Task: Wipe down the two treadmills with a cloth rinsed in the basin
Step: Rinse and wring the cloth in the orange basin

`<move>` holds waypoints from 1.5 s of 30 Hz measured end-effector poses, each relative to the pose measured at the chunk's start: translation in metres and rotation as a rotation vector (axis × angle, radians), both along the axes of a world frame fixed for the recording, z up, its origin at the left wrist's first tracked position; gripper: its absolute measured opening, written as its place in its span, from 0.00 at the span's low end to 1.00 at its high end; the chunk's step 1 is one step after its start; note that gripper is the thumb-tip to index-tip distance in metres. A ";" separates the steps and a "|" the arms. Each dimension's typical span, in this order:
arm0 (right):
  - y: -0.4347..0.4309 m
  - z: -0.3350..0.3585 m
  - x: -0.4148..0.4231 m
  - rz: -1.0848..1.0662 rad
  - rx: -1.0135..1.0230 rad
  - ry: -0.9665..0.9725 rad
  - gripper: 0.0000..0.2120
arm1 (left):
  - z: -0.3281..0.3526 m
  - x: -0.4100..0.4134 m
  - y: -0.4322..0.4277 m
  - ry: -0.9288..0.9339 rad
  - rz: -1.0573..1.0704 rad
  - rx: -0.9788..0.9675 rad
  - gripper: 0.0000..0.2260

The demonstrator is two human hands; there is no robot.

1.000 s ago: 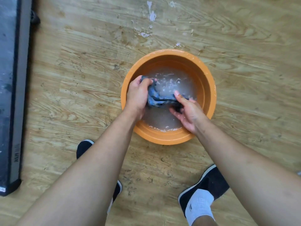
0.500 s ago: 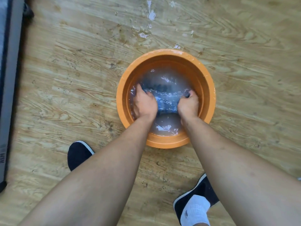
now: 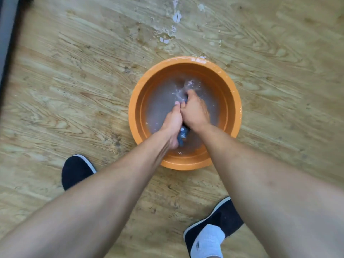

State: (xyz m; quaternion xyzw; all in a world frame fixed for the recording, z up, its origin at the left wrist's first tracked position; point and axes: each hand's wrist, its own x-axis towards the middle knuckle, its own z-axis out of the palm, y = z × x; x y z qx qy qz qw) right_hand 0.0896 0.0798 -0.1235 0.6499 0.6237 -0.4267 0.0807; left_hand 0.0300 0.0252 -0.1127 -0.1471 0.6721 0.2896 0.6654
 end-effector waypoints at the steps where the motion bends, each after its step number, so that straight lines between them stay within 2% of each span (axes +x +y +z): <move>1: 0.007 -0.005 0.000 0.000 -0.058 0.010 0.23 | -0.002 -0.003 -0.001 0.010 -0.059 0.023 0.27; 3: 0.018 -0.017 0.001 -0.132 -0.112 0.045 0.22 | -0.004 -0.010 0.000 0.062 -0.112 0.083 0.35; 4: 0.020 -0.022 0.004 -0.234 -0.111 0.060 0.20 | 0.000 -0.010 0.000 0.092 -0.118 0.132 0.34; 7: 0.012 -0.027 0.013 -0.449 -0.037 0.046 0.17 | 0.009 -0.007 -0.003 0.215 -0.024 0.295 0.12; 9: 0.004 -0.027 0.015 -0.612 -0.019 0.039 0.20 | 0.003 -0.012 -0.013 0.355 -0.035 0.258 0.08; 11: -0.003 -0.022 0.018 -0.839 -0.158 0.140 0.22 | -0.005 -0.017 -0.021 0.521 -0.154 0.145 0.11; 12: -0.008 -0.020 0.019 -0.897 -0.226 0.199 0.20 | -0.009 -0.019 -0.022 0.558 -0.245 0.092 0.12; 14: -0.020 -0.015 0.020 -0.750 -0.160 0.276 0.10 | -0.014 -0.019 -0.019 0.493 -0.358 0.047 0.15; 16: -0.029 -0.002 0.014 -0.476 -0.005 0.304 0.10 | -0.015 -0.016 -0.011 0.346 -0.373 0.062 0.23; 19: -0.023 0.002 0.002 -0.191 0.136 0.173 0.11 | -0.004 -0.010 -0.001 0.158 -0.077 0.022 0.24; 21: -0.012 -0.005 -0.005 -0.097 0.164 0.055 0.07 | -0.005 -0.005 0.000 0.051 0.126 0.020 0.22; 24: 0.001 -0.012 -0.021 -0.034 0.040 0.063 0.07 | -0.008 -0.004 -0.006 0.063 0.266 0.012 0.25; 26: 0.011 -0.019 -0.024 -0.049 -0.034 0.052 0.02 | -0.012 -0.005 -0.012 0.080 0.280 0.023 0.25; 28: 0.019 -0.025 -0.010 -0.066 -0.107 -0.036 0.04 | -0.003 0.002 -0.019 0.079 0.221 0.081 0.21; 30: 0.016 -0.027 0.013 -0.054 -0.089 -0.133 0.06 | 0.001 0.008 -0.025 0.056 0.120 0.110 0.29; 31: 0.010 -0.028 0.023 -0.067 -0.044 -0.182 0.08 | -0.003 0.009 -0.030 0.092 0.112 0.112 0.31; 32: 0.002 -0.026 0.030 -0.101 -0.002 -0.221 0.12 | -0.004 0.006 -0.031 0.166 0.112 0.114 0.26; 34: -0.013 -0.023 0.037 -0.234 0.034 -0.231 0.16 | -0.005 -0.005 -0.030 0.358 0.098 0.101 0.07; 35: -0.019 -0.020 0.038 -0.322 0.047 -0.190 0.16 | -0.007 -0.010 -0.028 0.455 0.084 0.098 0.06; 37: -0.027 -0.014 0.031 -0.412 0.083 -0.045 0.14 | -0.015 -0.015 -0.021 0.545 0.011 0.055 0.14; 39: -0.038 -0.008 0.018 -0.327 0.108 0.148 0.04 | -0.014 -0.016 -0.011 0.420 -0.019 0.035 0.17; 41: -0.046 -0.002 0.008 -0.191 0.105 0.248 0.05 | -0.009 -0.016 -0.001 0.217 -0.009 0.043 0.18; 43: -0.043 -0.003 0.003 -0.126 0.130 0.214 0.04 | -0.003 -0.016 0.006 0.099 0.036 0.041 0.25; 45: -0.032 -0.009 -0.003 -0.116 0.120 0.162 0.04 | -0.003 -0.017 0.007 0.093 -0.003 0.068 0.27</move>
